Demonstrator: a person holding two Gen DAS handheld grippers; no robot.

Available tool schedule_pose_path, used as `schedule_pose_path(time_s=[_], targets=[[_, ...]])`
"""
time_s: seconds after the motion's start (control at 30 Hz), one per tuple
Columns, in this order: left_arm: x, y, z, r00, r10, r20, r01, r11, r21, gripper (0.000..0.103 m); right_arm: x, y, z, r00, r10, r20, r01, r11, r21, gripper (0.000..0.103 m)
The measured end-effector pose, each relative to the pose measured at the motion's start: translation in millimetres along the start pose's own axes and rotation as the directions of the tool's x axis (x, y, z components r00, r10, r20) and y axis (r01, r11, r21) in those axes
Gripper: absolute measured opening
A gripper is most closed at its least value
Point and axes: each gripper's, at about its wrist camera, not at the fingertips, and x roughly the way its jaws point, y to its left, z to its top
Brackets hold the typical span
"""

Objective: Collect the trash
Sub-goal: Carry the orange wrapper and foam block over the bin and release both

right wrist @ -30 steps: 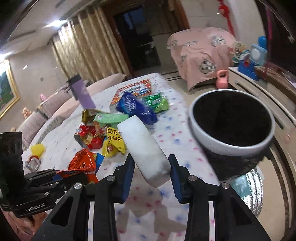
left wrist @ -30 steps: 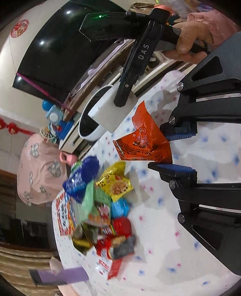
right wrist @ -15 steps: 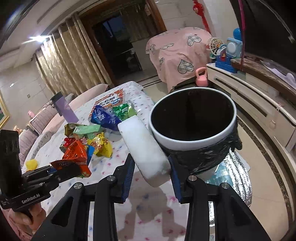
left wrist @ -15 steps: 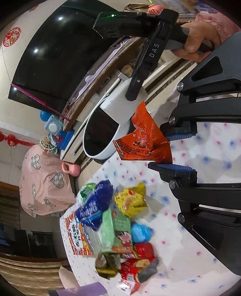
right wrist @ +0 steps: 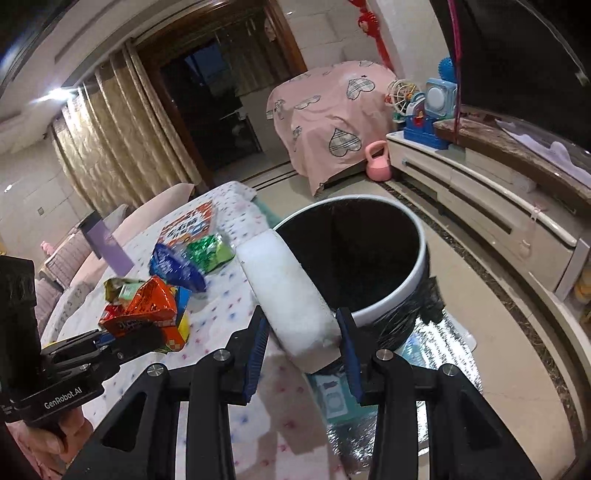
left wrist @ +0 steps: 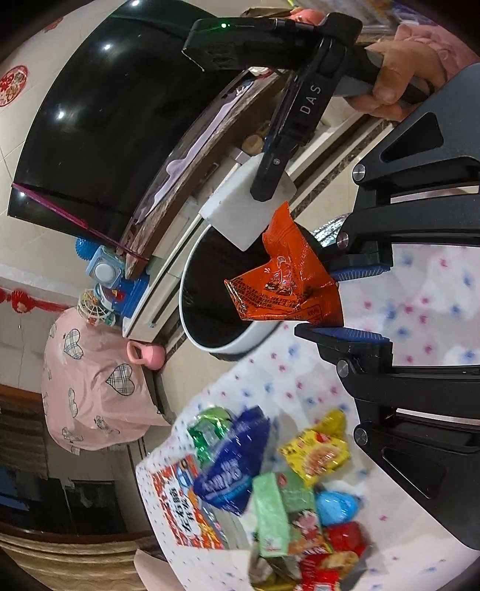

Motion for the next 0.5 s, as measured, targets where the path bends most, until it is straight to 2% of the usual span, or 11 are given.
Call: schedule_pose_path(time_s=[0.5], targets=[[52, -11, 50, 0.999, 0.002, -0.033, -0.001, 1.0, 0.019, 0.021, 27, -28, 39, 0.998, -0.069, -0.013, 0.069, 0.998, -0.016, 0.038]])
